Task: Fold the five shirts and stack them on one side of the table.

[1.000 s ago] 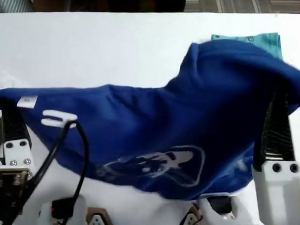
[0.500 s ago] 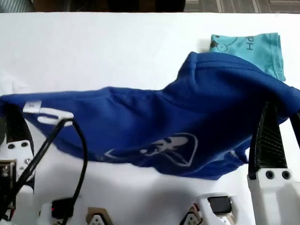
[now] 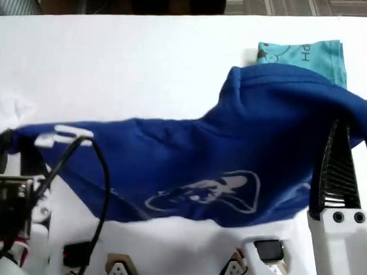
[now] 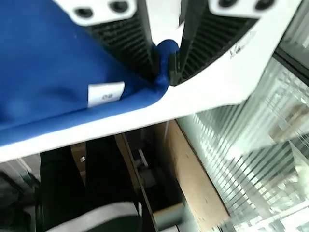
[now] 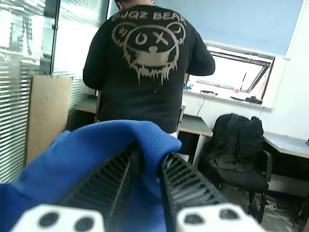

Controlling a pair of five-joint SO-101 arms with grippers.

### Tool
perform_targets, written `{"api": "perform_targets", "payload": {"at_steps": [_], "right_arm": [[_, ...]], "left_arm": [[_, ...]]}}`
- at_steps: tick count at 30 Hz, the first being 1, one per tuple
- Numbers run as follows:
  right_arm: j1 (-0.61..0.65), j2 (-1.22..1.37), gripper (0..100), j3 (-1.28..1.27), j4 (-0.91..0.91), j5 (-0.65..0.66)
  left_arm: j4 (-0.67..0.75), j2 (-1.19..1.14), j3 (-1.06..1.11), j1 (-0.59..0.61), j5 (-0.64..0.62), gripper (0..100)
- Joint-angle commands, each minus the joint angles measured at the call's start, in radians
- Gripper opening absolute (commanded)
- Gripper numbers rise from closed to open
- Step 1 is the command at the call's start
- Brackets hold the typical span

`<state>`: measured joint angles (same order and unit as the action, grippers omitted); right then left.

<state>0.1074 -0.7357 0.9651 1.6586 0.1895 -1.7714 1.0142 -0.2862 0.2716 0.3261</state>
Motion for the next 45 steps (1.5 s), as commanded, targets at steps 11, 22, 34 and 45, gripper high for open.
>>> {"api": "perform_targets", "payload": {"at_steps": [11, 22, 34, 45], "right_arm": [[-0.007, -0.099, 1.9, -0.009, -0.012, 0.002], [-0.002, -0.107, 1.9, -0.037, 0.041, 0.002], [-0.001, -0.033, 1.9, -0.451, -0.090, -0.008], [0.001, -0.024, 1.9, -1.053, -0.503, 0.002]], "left_arm": [[0.014, 0.284, 0.200, 0.002, -0.006, 2], [0.021, 0.292, 0.104, 0.002, -0.008, 2], [0.221, 0.292, 0.486, 0.000, -0.006, 2], [0.531, 0.282, 0.835, -0.002, -0.006, 2]]}}
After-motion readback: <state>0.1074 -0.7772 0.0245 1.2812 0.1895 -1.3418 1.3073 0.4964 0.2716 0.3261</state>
